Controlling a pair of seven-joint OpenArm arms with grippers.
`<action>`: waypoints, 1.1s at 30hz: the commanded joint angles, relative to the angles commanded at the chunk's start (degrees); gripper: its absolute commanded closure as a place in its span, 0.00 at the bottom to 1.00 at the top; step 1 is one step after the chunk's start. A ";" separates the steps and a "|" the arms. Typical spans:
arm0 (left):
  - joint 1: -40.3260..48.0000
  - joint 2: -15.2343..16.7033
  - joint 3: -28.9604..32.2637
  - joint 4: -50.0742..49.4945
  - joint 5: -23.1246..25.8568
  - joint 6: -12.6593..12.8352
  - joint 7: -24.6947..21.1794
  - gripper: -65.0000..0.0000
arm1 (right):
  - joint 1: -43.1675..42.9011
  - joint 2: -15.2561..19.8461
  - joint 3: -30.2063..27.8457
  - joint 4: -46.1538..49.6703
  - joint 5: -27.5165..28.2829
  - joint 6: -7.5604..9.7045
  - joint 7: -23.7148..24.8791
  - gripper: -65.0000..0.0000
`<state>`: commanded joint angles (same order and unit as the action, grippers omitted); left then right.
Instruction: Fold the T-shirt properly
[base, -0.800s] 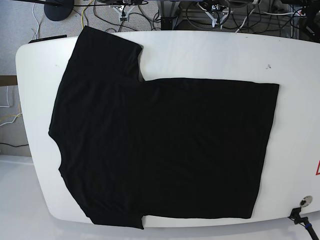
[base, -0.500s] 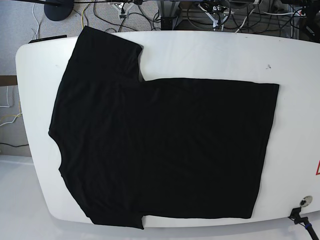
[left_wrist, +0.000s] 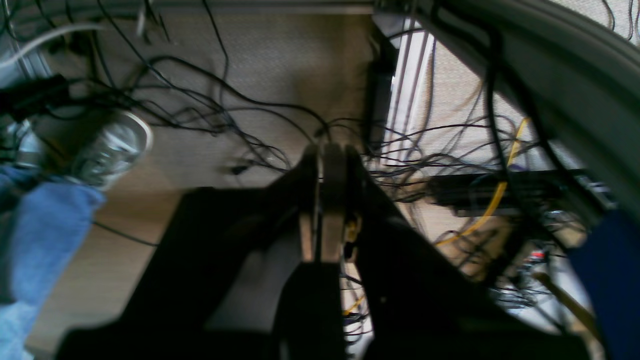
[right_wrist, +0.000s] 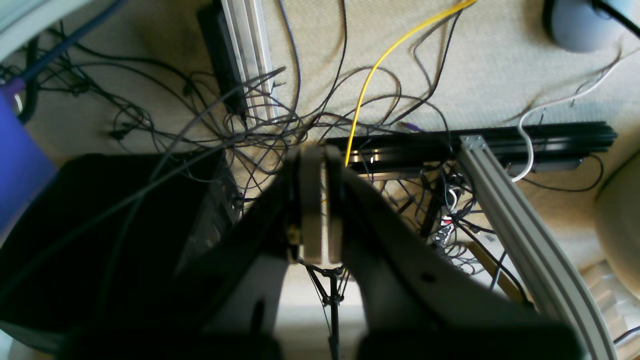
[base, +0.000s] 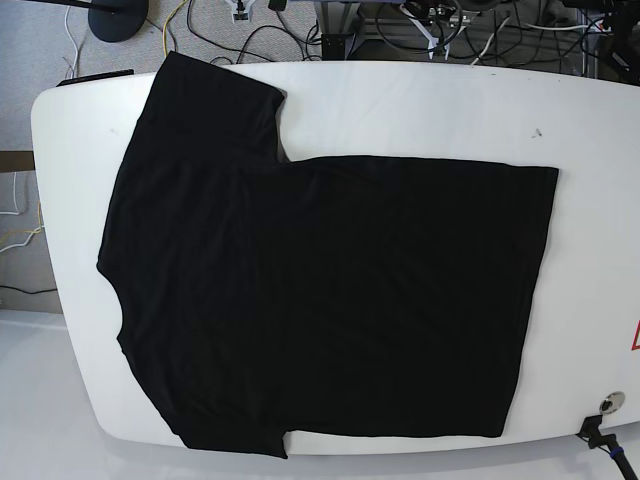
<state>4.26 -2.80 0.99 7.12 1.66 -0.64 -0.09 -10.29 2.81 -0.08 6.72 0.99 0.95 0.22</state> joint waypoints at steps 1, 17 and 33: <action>0.52 -0.24 0.23 0.43 0.26 -0.03 -0.22 1.00 | -0.35 0.08 -0.12 0.08 -0.05 0.02 0.18 1.00; 5.10 -4.62 0.38 4.45 -0.87 -0.77 -1.87 1.00 | -7.03 2.70 -0.45 7.97 -0.64 0.79 0.17 0.99; 32.30 -14.15 0.16 44.75 -4.88 -2.37 -3.76 1.00 | -31.92 10.46 0.37 39.57 -0.18 2.58 0.09 0.96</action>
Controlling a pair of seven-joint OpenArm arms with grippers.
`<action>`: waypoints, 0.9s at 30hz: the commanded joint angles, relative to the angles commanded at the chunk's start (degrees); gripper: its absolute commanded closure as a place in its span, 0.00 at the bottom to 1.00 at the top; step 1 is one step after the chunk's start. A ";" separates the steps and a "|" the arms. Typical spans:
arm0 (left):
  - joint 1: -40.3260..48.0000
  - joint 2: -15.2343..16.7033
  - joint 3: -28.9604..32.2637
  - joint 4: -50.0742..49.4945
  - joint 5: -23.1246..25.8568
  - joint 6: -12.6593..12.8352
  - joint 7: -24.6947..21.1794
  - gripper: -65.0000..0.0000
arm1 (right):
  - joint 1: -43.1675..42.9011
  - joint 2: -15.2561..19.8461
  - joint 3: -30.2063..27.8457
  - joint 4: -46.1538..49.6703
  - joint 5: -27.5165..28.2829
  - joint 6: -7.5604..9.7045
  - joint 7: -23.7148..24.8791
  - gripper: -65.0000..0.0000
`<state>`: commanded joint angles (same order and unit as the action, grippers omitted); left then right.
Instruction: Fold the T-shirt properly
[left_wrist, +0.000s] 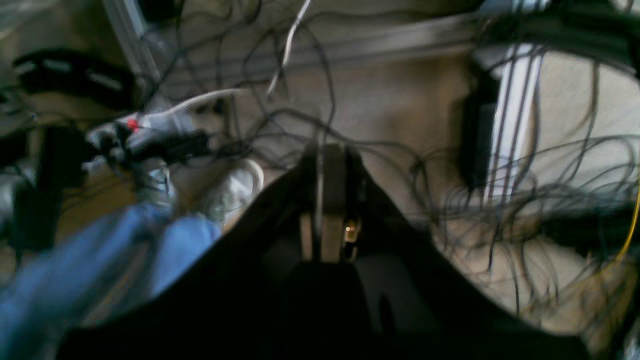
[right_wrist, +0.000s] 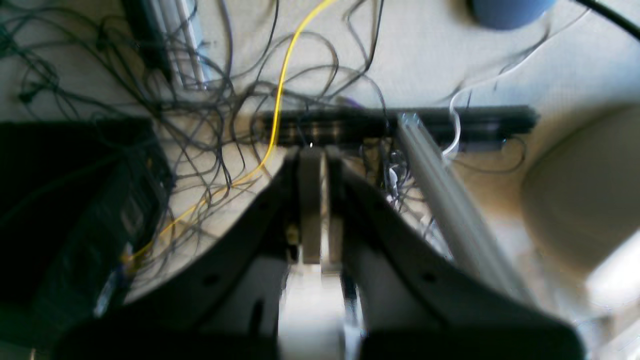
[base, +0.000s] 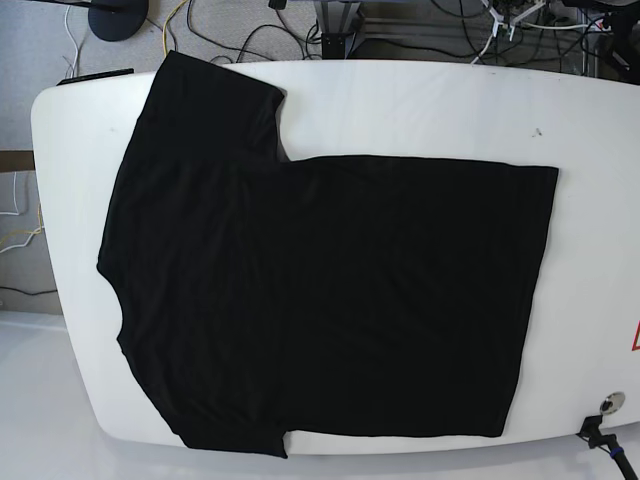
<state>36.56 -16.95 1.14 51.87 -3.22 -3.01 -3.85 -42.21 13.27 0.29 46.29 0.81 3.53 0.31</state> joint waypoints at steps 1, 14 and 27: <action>2.12 -0.47 -0.08 3.25 -0.72 0.12 0.32 1.00 | -2.09 0.58 0.38 3.27 0.06 0.01 -0.25 0.96; 21.12 -4.50 -0.56 37.01 0.26 -0.41 4.15 0.96 | -21.87 5.89 1.85 39.58 2.88 0.21 -1.34 0.98; 22.04 -8.06 -0.88 56.44 2.28 -0.01 3.64 0.94 | -17.10 6.73 5.73 62.60 2.61 -3.00 -2.50 0.98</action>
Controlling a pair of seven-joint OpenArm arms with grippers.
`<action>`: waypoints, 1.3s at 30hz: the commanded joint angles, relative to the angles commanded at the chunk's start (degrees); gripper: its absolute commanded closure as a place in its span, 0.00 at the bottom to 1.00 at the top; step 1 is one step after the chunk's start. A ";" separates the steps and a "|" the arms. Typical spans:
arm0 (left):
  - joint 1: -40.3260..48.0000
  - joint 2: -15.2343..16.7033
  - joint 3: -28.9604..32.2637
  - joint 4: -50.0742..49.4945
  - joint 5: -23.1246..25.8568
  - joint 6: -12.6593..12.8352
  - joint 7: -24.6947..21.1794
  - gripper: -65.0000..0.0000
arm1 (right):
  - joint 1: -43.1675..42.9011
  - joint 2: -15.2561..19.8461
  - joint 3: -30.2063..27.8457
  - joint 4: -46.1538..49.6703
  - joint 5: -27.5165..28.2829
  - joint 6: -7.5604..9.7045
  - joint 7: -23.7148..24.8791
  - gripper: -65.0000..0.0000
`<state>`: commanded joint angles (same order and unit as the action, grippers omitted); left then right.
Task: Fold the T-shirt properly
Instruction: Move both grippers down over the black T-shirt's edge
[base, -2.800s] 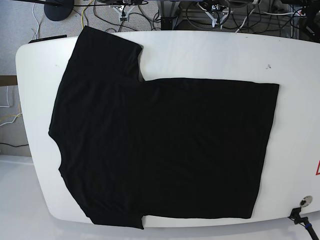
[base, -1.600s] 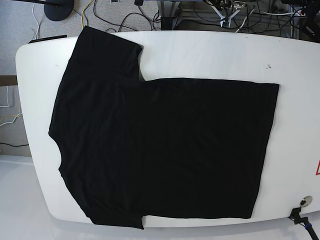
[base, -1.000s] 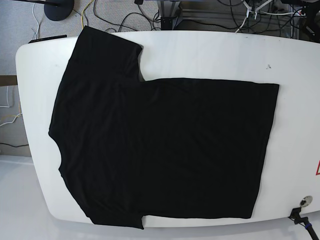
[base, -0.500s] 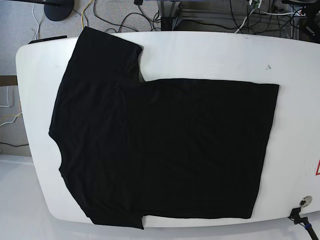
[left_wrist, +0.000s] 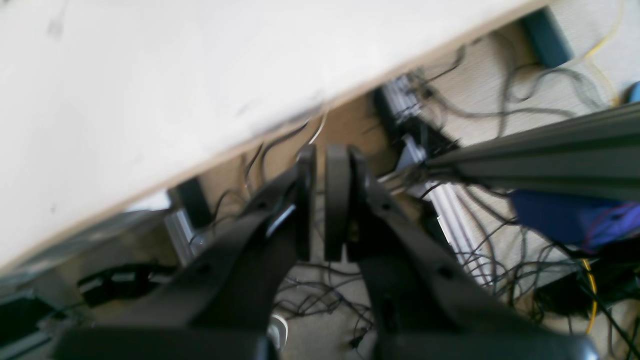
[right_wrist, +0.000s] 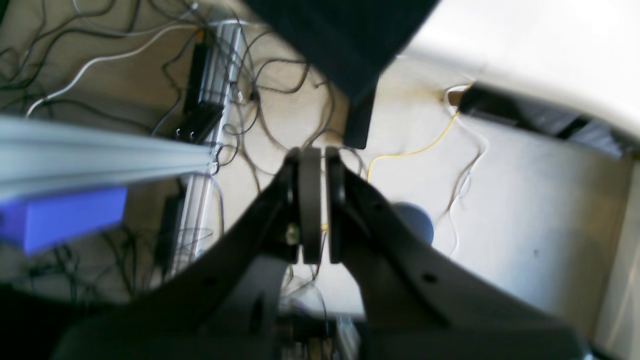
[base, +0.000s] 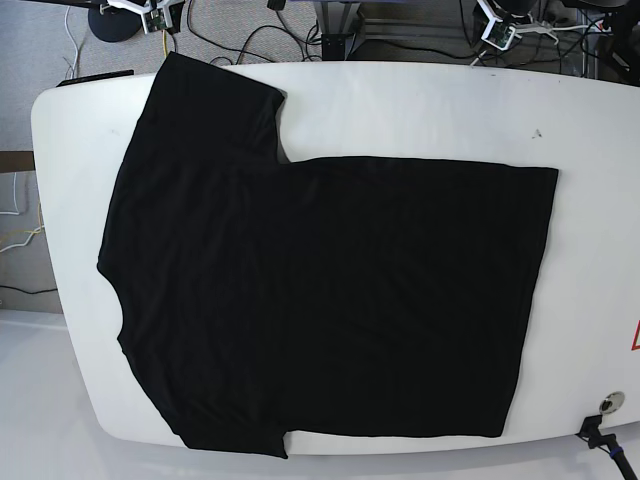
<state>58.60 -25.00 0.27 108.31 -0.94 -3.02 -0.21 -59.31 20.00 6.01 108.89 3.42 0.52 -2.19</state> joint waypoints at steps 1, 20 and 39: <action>-0.64 -0.43 -0.08 0.50 -0.16 0.08 -0.24 0.93 | 1.72 -0.06 0.06 0.53 -0.19 -0.14 -0.27 0.98; -2.00 -6.16 -0.30 8.87 -0.37 -0.99 4.50 0.93 | -0.93 -0.05 1.19 8.82 0.33 1.53 -7.46 1.00; -6.21 -6.19 -0.41 9.71 -1.74 -0.26 6.72 0.91 | -0.89 -0.37 0.98 9.00 2.22 2.97 -7.37 0.95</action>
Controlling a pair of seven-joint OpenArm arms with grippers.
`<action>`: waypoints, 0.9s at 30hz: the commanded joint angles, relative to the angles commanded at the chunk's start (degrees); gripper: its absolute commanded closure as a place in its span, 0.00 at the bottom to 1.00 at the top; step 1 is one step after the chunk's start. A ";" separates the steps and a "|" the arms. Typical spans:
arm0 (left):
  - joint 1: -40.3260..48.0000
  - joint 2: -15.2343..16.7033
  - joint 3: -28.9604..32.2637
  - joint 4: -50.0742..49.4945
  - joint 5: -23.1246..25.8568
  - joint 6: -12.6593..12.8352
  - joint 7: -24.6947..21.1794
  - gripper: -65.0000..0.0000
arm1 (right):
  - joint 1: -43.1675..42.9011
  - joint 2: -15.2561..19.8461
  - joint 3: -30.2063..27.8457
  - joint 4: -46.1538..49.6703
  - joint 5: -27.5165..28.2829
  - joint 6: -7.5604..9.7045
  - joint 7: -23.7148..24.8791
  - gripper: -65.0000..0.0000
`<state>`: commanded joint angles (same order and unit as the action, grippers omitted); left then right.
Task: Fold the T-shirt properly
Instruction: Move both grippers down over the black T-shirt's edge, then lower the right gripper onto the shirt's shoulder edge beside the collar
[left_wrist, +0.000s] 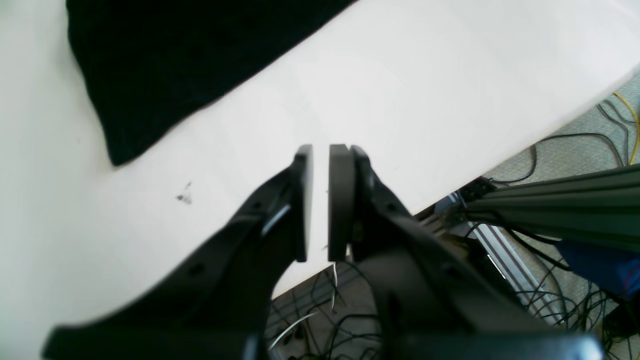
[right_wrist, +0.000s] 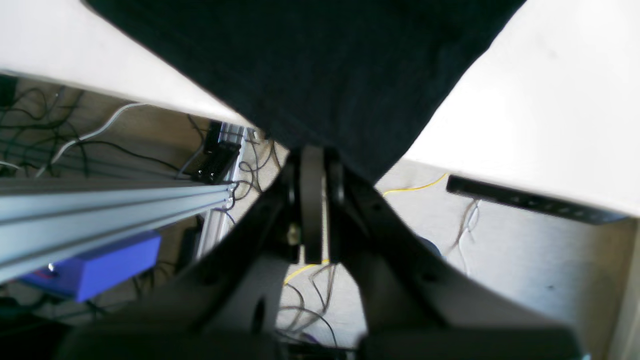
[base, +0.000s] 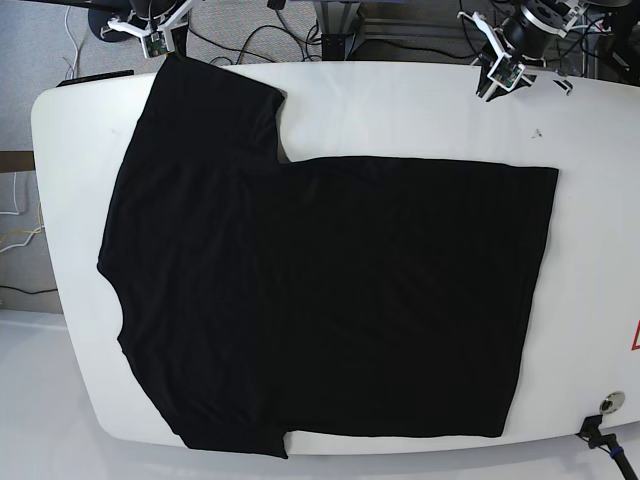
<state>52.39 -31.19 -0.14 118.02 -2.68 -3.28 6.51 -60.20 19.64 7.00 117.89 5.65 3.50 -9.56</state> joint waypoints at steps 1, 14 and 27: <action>-1.01 0.16 0.00 -0.18 -1.23 -0.03 0.02 0.90 | -0.10 -0.05 0.31 0.14 0.08 -0.01 -0.01 0.96; -6.80 1.79 0.09 -0.30 -6.57 3.90 2.54 0.80 | 0.38 -0.25 1.67 1.58 -0.08 -0.07 0.79 0.99; -12.69 2.11 -1.00 -0.07 -4.83 3.87 7.61 0.76 | 4.99 -0.65 1.60 2.74 -0.20 -0.72 1.44 1.00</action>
<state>39.70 -29.08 -1.14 117.95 -7.51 0.59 14.11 -55.21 18.98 8.60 120.63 5.45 2.78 -8.12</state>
